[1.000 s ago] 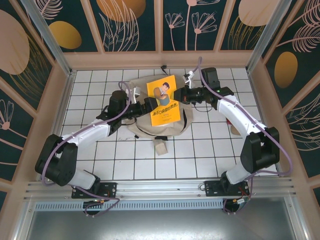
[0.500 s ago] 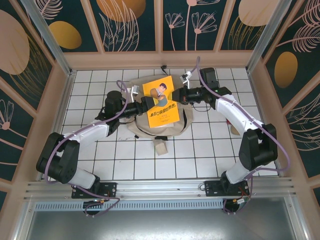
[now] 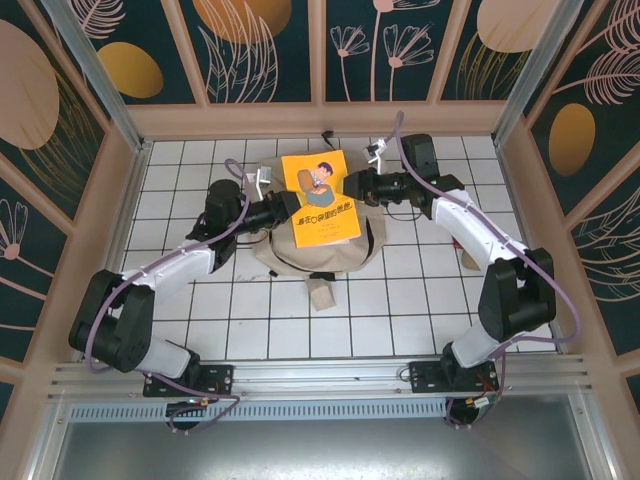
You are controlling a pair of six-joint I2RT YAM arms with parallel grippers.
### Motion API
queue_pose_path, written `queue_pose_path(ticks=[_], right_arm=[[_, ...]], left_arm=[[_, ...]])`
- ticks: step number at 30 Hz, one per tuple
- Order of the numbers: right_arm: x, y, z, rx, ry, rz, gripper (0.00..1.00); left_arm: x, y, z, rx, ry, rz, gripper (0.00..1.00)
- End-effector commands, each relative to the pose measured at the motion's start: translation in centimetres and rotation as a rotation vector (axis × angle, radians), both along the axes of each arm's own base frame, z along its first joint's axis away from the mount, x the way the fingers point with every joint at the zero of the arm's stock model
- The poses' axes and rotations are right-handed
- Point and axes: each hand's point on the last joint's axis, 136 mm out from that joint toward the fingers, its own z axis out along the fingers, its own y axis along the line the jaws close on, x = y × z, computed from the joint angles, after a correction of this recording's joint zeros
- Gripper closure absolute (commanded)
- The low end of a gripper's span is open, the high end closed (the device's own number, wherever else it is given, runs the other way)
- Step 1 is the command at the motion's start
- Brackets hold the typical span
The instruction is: Pack the student bag
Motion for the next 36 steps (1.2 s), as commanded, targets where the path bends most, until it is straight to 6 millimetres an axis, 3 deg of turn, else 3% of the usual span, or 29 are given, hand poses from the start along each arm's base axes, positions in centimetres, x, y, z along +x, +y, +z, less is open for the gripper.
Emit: queue_pose_path(ticks=[1,3,7,11,15,21,27,30,36], right_arm=[[0.8,-1.1,1.7,-0.022,-0.095,-0.124,0.50],[0.9,-1.6,1.3,-0.017,-0.089,-0.196,0.37],[0.2,-2.2,0.0,-0.030,-0.065,-0.326,0.24],[-1.3,-2.8,0.1,0.081,-0.073,-0.421,0.13],[-2.5,-1.4,0.5,0.162,-0.052,-0.418,0.11],[-3.7,1.3,1.8,0.361,-0.010,-0.384,0.07],[-2.9,3.2,4.5,0.517,-0.006,-0.342,0.05],[-2.2,4.7,4.4,0.533,0.045,-0.315,0.05],[-0.9,5.7,3.6,0.581,0.127,-0.345,0.07]], left_arm=[[0.3,-0.4,4.2,-0.028,-0.091,0.001,0.87],[0.8,-0.3,4.2,-0.020,-0.081,0.021,0.87],[2.0,0.2,5.3,-0.036,-0.085,0.084,0.87],[3.9,2.1,6.1,-0.025,-0.084,0.245,0.86],[5.0,4.4,6.8,-0.048,-0.074,0.409,0.86],[4.6,6.1,7.8,-0.206,-0.040,0.499,0.86],[4.0,5.5,7.5,-0.393,0.054,0.447,0.87],[4.0,5.1,7.3,-0.423,0.081,0.419,0.87],[4.2,4.9,6.7,-0.456,0.113,0.407,0.88]])
